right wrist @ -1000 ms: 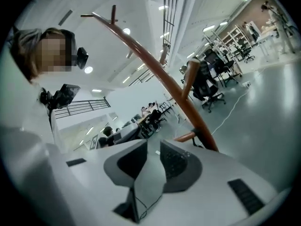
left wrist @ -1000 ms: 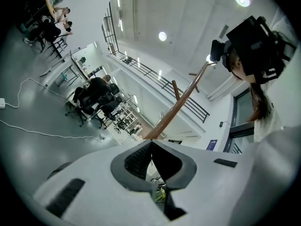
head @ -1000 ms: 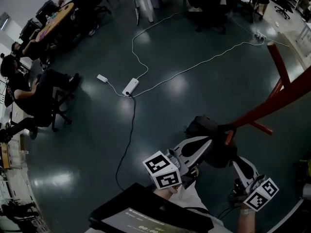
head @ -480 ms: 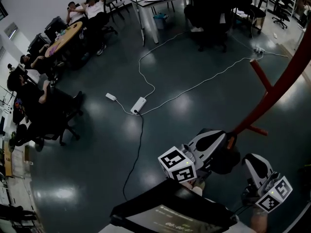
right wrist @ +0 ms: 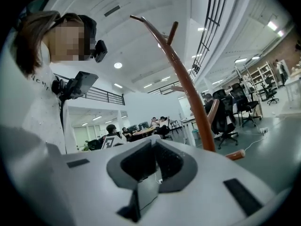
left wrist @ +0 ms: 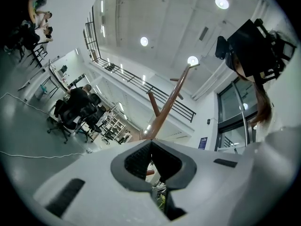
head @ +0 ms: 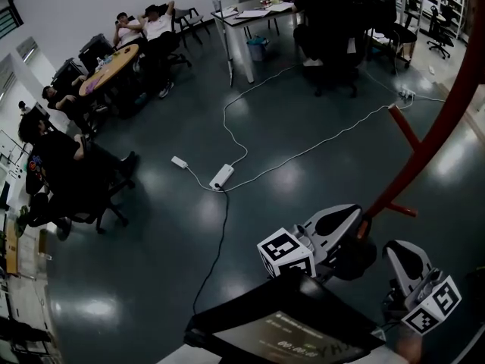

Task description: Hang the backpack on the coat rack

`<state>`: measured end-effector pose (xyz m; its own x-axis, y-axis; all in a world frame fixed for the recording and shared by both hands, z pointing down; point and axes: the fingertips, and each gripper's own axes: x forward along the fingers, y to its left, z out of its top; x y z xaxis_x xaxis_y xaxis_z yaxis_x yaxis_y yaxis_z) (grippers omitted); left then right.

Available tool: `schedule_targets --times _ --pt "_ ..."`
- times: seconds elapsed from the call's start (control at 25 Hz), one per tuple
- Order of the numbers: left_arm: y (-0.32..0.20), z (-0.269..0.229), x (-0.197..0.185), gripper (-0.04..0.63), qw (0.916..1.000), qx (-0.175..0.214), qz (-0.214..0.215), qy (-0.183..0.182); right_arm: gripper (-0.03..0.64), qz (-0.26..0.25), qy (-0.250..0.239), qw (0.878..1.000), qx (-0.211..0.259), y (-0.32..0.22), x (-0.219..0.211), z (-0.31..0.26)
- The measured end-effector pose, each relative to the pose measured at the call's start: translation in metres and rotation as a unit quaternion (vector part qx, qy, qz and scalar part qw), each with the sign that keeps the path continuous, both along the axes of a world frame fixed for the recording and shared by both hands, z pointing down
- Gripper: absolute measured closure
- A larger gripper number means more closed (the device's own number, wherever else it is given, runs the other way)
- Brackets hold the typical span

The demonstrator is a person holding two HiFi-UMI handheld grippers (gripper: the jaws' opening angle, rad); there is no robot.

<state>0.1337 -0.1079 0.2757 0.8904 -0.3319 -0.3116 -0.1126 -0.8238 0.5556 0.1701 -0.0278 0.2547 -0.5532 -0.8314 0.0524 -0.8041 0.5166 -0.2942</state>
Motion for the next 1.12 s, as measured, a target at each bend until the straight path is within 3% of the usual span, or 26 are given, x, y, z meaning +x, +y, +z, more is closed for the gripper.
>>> schedule_targets --times 0.68,1.12 --pt "-0.007 0.048 -0.028 0.586 0.9985 -0.030 -0.033 -0.032 0.584 -0.024 -0.002 0.999 -0.044 -0.007 -0.018 0.036" --pt "-0.009 0.051 -0.027 0.586 0.9979 -0.031 -0.047 -0.031 0.592 -0.035 0.004 0.998 -0.050 -0.013 -0.015 0.041"
